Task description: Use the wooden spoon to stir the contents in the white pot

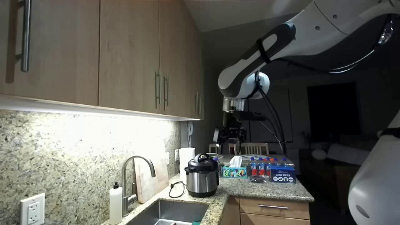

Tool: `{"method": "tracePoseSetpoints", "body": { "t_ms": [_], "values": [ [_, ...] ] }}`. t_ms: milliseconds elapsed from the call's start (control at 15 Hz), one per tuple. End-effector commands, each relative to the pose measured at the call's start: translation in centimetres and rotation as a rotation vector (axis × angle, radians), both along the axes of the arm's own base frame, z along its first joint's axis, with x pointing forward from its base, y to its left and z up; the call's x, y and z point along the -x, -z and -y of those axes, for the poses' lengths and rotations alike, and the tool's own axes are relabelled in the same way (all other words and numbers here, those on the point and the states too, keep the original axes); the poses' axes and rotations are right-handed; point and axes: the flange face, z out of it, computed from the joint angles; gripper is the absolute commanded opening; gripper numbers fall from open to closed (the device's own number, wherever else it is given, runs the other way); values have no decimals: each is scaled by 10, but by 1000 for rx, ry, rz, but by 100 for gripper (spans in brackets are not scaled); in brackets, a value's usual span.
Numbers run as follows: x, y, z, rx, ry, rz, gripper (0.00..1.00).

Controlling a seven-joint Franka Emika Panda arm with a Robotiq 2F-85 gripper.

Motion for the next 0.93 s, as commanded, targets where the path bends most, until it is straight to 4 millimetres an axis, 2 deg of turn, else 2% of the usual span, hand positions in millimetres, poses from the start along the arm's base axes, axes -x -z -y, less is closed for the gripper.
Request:
{"method": "tracePoseSetpoints", "body": {
  "t_ms": [0, 400, 533, 867],
  "values": [
    [0, -1, 0, 0, 0, -1, 100],
    [-2, -1, -1, 6, -9, -2, 100],
    [-8, -3, -12, -11, -75, -15, 100],
    [-27, -2, -60, -25, -319, -66, 100]
  ]
}}
